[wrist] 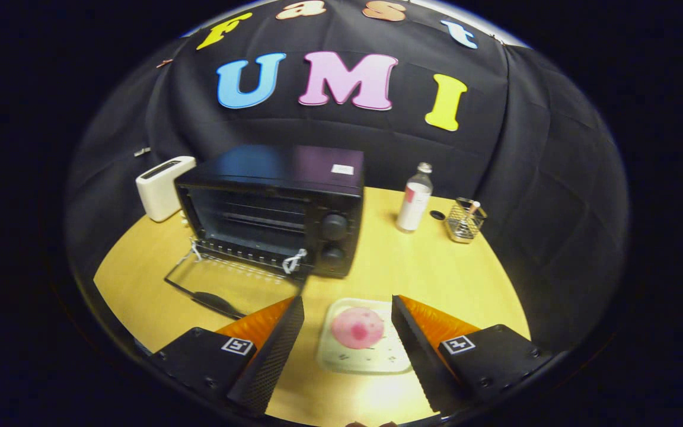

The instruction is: Open the toaster oven, put the food inside, and close the toaster oven door.

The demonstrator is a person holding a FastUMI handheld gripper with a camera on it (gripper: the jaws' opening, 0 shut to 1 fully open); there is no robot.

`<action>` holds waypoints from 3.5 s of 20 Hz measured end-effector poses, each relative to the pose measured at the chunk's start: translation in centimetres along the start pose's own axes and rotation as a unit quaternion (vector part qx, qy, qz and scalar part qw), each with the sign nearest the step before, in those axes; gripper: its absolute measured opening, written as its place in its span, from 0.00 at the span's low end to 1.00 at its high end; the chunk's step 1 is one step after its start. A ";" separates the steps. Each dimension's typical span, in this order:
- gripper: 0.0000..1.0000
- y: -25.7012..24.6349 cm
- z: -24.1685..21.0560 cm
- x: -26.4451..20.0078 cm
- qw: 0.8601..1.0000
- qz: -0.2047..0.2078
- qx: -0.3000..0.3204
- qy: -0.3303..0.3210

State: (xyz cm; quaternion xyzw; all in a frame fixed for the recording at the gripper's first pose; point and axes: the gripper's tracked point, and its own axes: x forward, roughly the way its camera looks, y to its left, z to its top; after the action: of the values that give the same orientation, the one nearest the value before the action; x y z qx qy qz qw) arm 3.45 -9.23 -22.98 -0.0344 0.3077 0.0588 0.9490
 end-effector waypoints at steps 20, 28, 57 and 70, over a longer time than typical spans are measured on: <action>0.73 -6.3 -12.7 8.2 0.923 0.156 0.237 0.258; 0.13 -7.0 -13.6 8.9 0.946 0.099 0.155 0.268; 0.05 -5.0 -6.9 0.0 0.848 0.183 0.452 0.208; 0.06 10.0 -1.3 0.8 0.863 0.194 0.431 0.177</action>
State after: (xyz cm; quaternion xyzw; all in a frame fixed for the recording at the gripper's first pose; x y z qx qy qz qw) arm 1.98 0.64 -24.77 0.4287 0.4657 0.0965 0.7682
